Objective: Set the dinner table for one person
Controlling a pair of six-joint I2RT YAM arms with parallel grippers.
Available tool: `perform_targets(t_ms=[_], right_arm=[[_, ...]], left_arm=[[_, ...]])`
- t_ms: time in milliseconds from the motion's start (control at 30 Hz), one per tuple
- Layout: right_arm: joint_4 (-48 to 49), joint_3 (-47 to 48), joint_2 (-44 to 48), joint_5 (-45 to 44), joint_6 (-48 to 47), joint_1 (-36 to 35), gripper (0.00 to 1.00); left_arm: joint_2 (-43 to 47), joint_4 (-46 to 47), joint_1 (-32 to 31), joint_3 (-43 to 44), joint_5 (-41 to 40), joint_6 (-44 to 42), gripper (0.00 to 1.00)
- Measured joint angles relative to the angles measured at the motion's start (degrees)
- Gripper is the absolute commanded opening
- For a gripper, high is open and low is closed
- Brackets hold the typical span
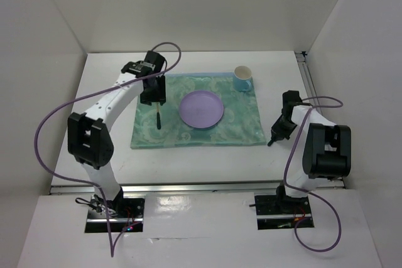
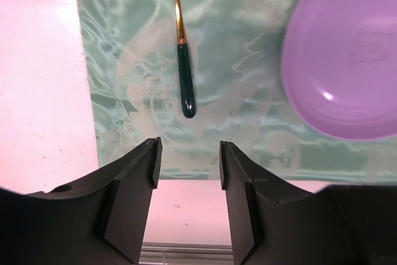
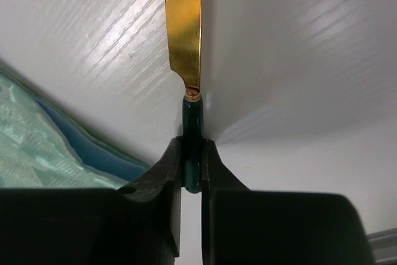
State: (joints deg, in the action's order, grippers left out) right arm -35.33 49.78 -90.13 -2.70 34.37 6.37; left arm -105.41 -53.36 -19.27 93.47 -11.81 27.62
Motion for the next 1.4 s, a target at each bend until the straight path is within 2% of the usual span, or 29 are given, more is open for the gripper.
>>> perform_targets(t_ms=[200, 300, 400, 533, 700, 1033, 1400], right_arm=[[-3.4, 3.7, 4.3, -5.7, -2.2, 0.0, 0.0], [-4.0, 7.0, 8.8, -5.4, -5.2, -0.7, 0.0], [-4.1, 11.3, 10.0, -1.4, -9.5, -4.2, 0.0], [-4.8, 16.8, 4.2, 6.1, -14.4, -11.8, 0.0], [-7.1, 17.4, -3.0, 11.1, -17.4, -17.4, 0.0], [-9.8, 20.4, -9.8, 10.4, -18.5, -21.2, 0.0], [-8.6, 25.0, -18.2, 6.7, -17.7, -21.4, 0.0]], left_arm=[[9.1, -0.7, -0.2, 3.3, 0.0, 1.3, 0.58], [11.1, -0.7, -0.2, 4.1, 0.0, 1.6, 0.58], [11.5, -1.3, -0.2, 4.0, -0.4, 2.4, 0.58], [11.5, -2.3, -0.2, 3.2, -0.8, 2.8, 0.58], [11.6, -2.6, -0.2, 2.0, -1.6, 2.8, 0.58], [12.5, -3.2, -0.2, 1.4, -3.0, 2.8, 0.56], [12.7, -3.2, -0.2, -0.8, -3.4, 2.8, 0.56]])
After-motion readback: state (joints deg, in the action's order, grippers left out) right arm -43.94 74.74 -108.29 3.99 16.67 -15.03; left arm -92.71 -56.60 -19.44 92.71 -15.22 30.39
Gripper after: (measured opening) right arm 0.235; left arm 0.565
